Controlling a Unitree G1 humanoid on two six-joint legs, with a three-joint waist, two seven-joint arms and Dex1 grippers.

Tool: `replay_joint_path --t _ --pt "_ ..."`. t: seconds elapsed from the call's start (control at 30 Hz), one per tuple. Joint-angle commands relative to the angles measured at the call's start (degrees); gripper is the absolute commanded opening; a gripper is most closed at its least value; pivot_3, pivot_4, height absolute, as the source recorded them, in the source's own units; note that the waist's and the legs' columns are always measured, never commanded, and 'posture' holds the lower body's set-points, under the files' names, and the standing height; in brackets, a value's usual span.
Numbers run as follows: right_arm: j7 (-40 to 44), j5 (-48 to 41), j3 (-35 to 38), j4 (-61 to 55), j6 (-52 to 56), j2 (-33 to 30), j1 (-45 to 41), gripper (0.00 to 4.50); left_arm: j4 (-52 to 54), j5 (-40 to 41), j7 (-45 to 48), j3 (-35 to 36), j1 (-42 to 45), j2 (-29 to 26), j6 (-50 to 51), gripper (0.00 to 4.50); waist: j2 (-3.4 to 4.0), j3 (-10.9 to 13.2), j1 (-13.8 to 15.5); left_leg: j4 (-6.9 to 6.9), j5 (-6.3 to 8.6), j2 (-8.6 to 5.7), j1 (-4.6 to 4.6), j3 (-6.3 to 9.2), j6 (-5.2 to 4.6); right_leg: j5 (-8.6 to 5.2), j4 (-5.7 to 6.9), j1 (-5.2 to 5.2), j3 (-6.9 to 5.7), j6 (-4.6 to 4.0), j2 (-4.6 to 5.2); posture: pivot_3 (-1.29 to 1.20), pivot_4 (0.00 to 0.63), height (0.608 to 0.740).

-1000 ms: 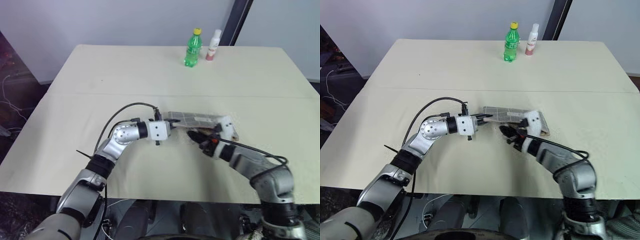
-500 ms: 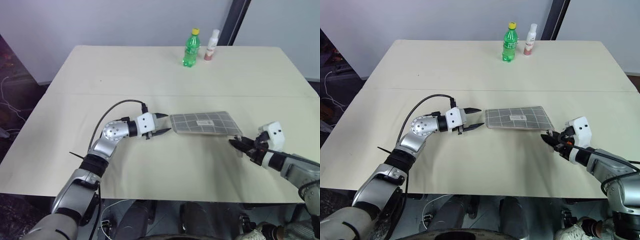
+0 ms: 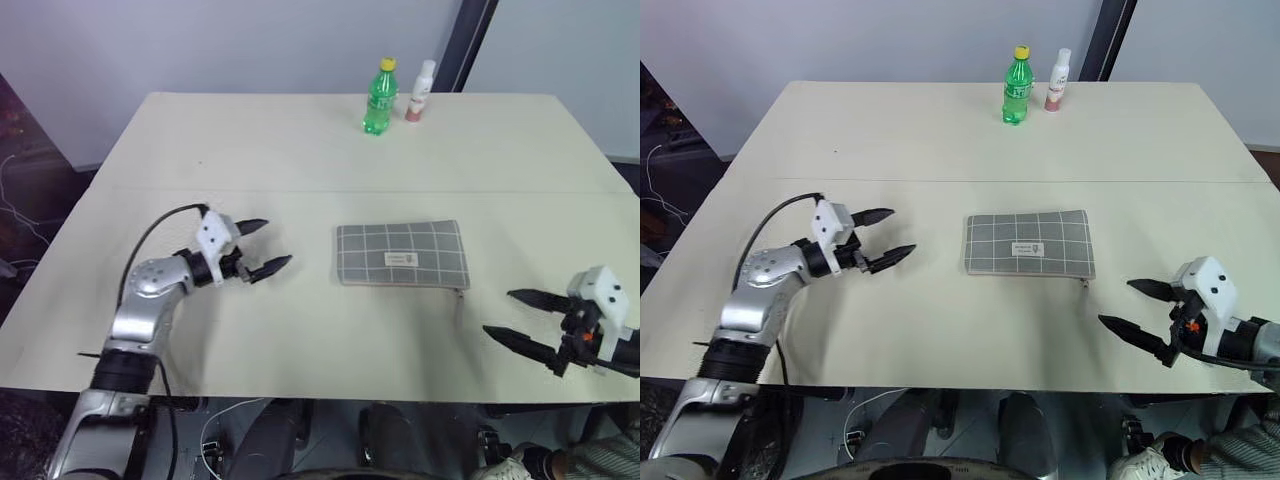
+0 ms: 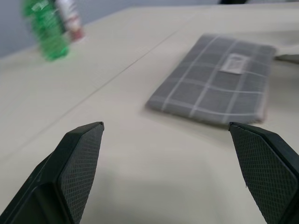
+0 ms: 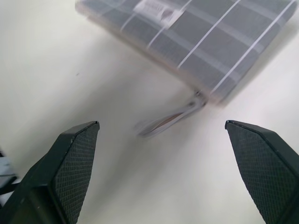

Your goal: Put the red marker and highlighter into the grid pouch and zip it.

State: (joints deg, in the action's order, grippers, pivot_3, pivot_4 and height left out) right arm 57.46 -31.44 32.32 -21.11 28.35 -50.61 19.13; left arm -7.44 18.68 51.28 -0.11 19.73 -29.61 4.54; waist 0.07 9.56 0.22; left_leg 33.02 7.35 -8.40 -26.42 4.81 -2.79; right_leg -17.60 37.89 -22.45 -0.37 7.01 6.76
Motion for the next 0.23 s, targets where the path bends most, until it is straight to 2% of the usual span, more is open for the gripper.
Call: replay_joint_path --t 0.03,0.13,0.23 --pt "-2.83 5.53 -0.27 5.2 -9.19 2.07 -2.81 4.47 3.35 0.41 -0.34 2.85 -1.92 -2.27 0.52 4.5 0.01 -0.01 0.09 -0.01 0.0 -0.01 -0.01 -0.02 0.0 0.0 -0.05 0.0 0.0 0.0 0.01 0.0 0.15 0.74" --pt "-3.62 8.81 -2.01 9.65 -13.67 2.76 -4.74 4.47 2.99 1.4 0.81 4.05 -3.77 -3.5 1.02 4.5 0.04 -0.01 0.53 -0.09 0.01 -0.03 -0.01 -0.02 0.0 0.01 -0.24 0.03 0.0 -0.01 -0.02 0.0 0.15 0.74" --pt "-2.95 8.28 -2.81 9.71 -14.34 2.96 -5.6 4.47 1.67 1.03 0.61 4.68 -4.06 -3.75 0.47 4.5 0.05 0.0 0.7 -0.14 0.01 -0.06 -0.03 -0.02 0.0 0.01 -0.24 -0.03 0.01 -0.01 -0.01 0.0 0.15 0.74"
